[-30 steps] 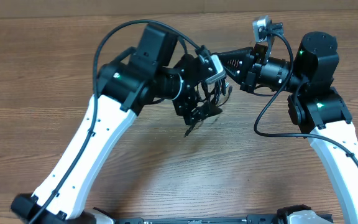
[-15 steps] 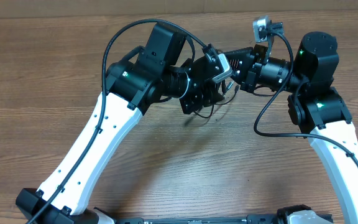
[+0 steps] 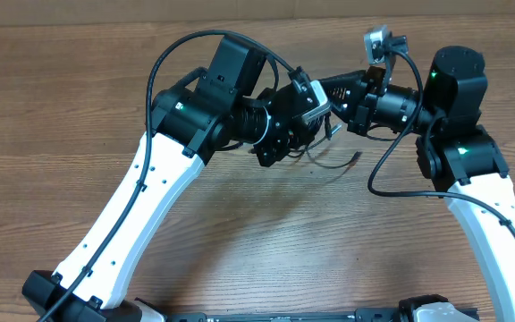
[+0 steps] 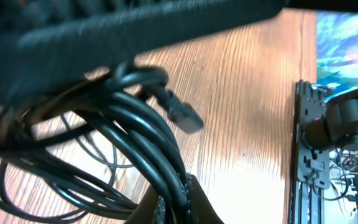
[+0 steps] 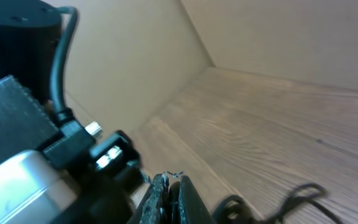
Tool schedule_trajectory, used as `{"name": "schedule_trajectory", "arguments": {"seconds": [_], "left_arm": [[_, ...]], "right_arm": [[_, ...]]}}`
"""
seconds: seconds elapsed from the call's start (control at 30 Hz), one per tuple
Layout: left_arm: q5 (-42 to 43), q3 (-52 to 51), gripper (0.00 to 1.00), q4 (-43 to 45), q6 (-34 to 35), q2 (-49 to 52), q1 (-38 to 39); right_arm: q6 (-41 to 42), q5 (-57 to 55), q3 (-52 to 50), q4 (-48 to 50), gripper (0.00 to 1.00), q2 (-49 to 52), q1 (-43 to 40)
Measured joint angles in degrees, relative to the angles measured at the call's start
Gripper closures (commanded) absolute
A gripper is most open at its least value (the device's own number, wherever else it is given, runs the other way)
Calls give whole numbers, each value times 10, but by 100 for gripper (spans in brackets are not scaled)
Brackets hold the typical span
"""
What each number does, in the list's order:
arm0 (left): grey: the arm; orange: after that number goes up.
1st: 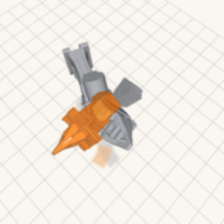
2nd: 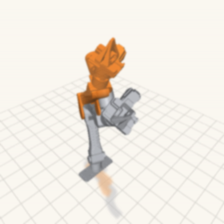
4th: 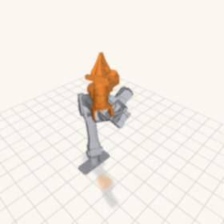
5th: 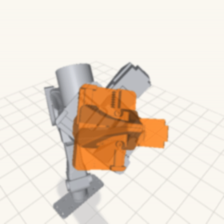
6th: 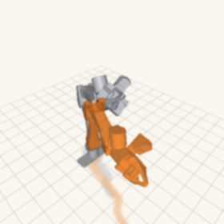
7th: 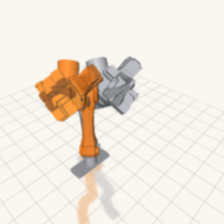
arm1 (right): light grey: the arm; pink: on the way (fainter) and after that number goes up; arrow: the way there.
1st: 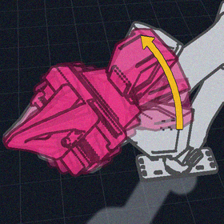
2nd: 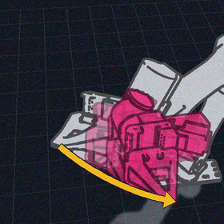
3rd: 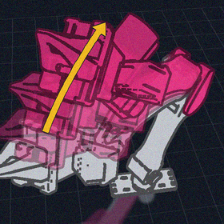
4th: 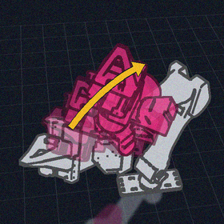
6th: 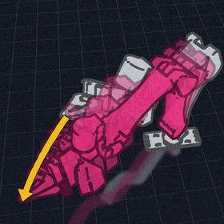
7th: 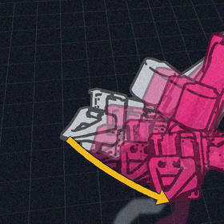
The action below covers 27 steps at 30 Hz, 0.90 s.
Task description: Untangle cables
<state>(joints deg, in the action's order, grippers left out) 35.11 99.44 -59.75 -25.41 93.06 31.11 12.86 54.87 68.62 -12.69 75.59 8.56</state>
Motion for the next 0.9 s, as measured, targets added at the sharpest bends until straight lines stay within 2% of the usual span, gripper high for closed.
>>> {"name": "schedule_trajectory", "arguments": {"seconds": [0.5, 0.63, 0.9], "left_arm": [[-22, 0, 96, -16, 0, 1, -13], [-26, 0, 96, -21, 0, 1, -15], [-28, 0, 96, -21, 0, 1, -16]], "right_arm": [[-199, -94, 0, -109, 96, 0, -30], [-274, -164, 0, -122, 96, 0, -37], [-370, -265, 0, -138, 96, 0, -40]]}}
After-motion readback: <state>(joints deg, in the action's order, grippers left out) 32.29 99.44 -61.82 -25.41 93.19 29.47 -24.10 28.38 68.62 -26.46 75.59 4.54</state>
